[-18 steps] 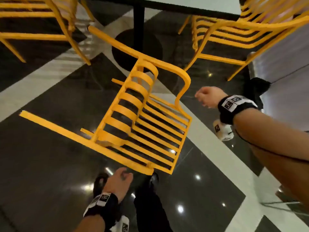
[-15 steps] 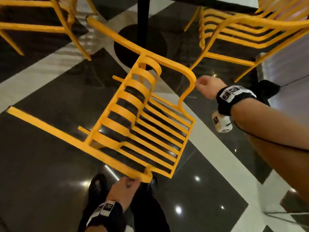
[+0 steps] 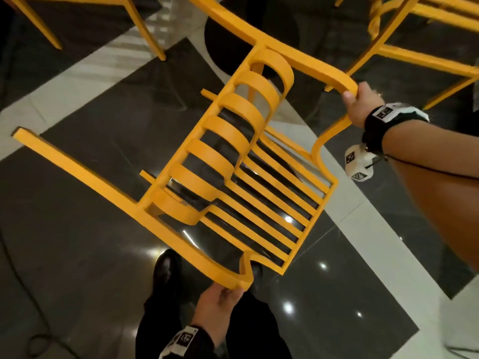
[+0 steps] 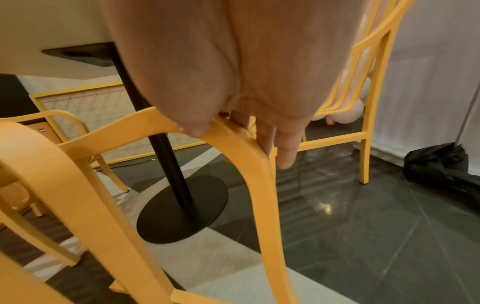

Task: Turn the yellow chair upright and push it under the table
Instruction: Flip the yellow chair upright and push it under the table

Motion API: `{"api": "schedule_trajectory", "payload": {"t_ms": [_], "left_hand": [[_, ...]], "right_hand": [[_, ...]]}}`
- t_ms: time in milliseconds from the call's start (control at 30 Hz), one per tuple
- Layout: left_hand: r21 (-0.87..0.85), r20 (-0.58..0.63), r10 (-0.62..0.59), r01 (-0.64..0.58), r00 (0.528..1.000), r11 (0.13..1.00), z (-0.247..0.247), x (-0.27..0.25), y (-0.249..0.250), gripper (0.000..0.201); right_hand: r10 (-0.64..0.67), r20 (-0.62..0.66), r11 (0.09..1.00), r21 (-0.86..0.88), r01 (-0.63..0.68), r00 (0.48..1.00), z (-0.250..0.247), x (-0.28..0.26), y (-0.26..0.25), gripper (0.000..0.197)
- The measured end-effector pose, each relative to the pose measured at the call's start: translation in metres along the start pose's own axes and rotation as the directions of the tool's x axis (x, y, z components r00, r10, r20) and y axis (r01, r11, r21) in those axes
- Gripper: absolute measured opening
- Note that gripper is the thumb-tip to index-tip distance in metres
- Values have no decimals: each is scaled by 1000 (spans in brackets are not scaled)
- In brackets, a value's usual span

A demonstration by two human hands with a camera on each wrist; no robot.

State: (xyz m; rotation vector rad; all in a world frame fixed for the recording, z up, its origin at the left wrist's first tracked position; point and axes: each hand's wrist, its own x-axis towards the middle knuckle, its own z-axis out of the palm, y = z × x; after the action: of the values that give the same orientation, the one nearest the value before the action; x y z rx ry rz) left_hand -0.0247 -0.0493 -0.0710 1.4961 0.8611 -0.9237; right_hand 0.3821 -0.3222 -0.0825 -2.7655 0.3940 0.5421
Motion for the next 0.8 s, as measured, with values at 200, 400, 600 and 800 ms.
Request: {"api": "schedule_trajectory", "payload": {"t_ms": [200, 400, 600, 800], "left_hand": [[21, -161, 135, -133, 978, 991, -48, -26, 8, 28], [43, -449, 264, -275, 853, 961, -114, -28, 28, 13], [176, -483, 459, -430, 746, 885, -190, -42, 75, 19], [256, -567, 480, -411, 669, 875, -259, -35, 121, 28]], "right_hand": [[-22, 44, 1000, 10, 22, 999, -9, -33, 8, 32], [14, 30, 999, 51, -15, 999, -38, -75, -25, 33], [107, -14, 993, 44, -106, 994, -59, -129, -38, 42], [149, -41, 985, 98, -144, 988, -57, -190, -54, 47]]}}
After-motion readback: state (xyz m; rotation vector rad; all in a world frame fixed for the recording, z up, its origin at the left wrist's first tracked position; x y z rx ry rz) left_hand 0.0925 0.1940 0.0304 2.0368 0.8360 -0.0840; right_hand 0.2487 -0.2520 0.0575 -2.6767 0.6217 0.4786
